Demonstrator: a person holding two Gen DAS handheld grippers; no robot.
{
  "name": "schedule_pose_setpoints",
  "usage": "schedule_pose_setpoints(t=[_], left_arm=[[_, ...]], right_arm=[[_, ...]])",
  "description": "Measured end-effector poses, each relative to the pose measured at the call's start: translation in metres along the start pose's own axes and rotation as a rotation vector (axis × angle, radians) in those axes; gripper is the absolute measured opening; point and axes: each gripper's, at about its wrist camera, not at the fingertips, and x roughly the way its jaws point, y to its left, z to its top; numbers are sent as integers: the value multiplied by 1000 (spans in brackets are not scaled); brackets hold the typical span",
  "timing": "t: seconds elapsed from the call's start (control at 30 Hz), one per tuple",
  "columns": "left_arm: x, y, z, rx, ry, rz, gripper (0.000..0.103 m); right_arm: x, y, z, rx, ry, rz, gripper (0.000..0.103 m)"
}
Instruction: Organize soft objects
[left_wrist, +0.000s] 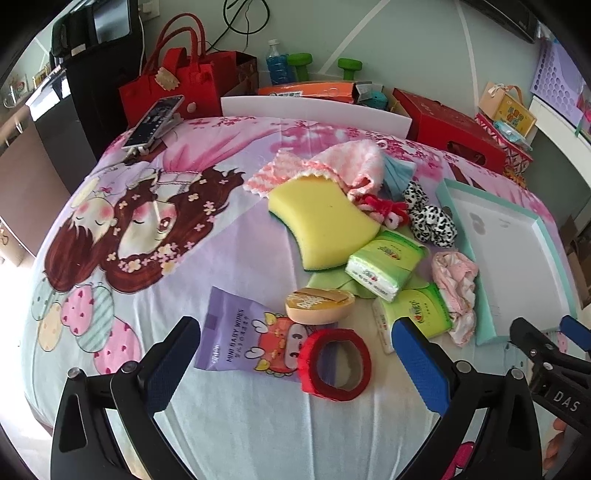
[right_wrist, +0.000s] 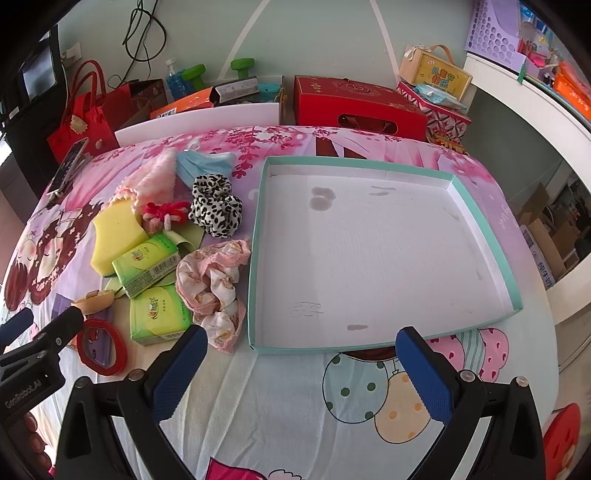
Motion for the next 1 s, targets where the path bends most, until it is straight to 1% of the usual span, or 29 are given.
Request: schedule_pose_setpoints(t=[0.23,0.63,1.0], left_arm=[[-7,6,3,-31,-37,-28,103],[-5,3,3,-15,-25,-4,103],[-3,6,2,-26,-15,-7,103]], right_arm=[[-1,0,0,2,-5,5,103],[-2,-1,1,3,-6,6,103],[-3,-1,1,4,-6,7,103]])
